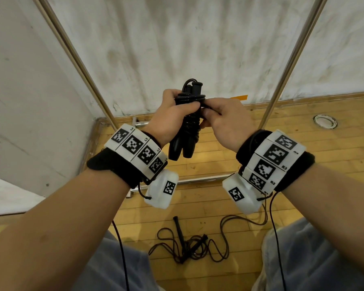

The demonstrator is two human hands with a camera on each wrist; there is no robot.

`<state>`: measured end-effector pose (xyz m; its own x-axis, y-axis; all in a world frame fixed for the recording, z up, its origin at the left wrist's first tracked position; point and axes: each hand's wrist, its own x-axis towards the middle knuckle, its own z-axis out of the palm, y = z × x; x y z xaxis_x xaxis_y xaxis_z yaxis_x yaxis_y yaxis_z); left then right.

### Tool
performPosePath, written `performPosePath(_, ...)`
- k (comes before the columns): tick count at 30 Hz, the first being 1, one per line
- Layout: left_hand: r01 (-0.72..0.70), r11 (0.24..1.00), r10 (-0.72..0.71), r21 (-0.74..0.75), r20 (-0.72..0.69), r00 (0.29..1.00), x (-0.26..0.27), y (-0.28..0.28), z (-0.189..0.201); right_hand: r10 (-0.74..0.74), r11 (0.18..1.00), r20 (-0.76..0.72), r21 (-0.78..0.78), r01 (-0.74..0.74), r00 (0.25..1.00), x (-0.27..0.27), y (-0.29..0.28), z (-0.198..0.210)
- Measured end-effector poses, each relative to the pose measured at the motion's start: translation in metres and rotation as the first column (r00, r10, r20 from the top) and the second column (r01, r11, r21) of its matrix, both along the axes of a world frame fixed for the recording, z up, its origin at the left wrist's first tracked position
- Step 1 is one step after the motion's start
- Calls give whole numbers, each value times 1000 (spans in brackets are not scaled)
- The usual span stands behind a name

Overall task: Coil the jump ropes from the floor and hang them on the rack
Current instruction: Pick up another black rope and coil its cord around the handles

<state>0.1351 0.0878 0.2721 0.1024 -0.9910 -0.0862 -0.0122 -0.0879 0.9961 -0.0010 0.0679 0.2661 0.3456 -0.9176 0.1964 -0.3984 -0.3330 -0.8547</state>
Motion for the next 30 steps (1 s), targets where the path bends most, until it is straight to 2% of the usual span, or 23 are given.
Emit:
performPosePath(4, -53, 995, 59, -83, 64, 996, -4, 3, -1, -44, 999, 63, 28, 42, 997, -1, -3, 1)
performPosePath(9, -85, 988, 104, -127, 148, 984, -11, 6, -2, -33, 999, 58, 20, 32, 998, -2, -2, -1)
performPosePath(16, -139, 963, 204, -229, 296, 933, -14, 8, -1, -40, 997, 134, 68, 31, 990, -2, 0, -2)
performPosePath(19, -157, 969, 206, -193, 269, 941, -13, 6, -2, -68, 995, 165, 81, 56, 984, -2, 1, 0)
performPosePath(22, -154, 974, 198, -164, 304, 932, -11, 3, -3, -111, 992, 192, 76, 98, 975, -4, 1, 2)
performPosePath(26, -137, 981, 176, -139, 318, 932, -11, -1, -7, -46, 998, 87, 47, 42, 995, -3, 0, 0)
performPosePath(30, -73, 989, 115, -129, 350, 930, -10, 0, -10, -77, 996, 76, 38, 74, 994, -4, 1, -2)
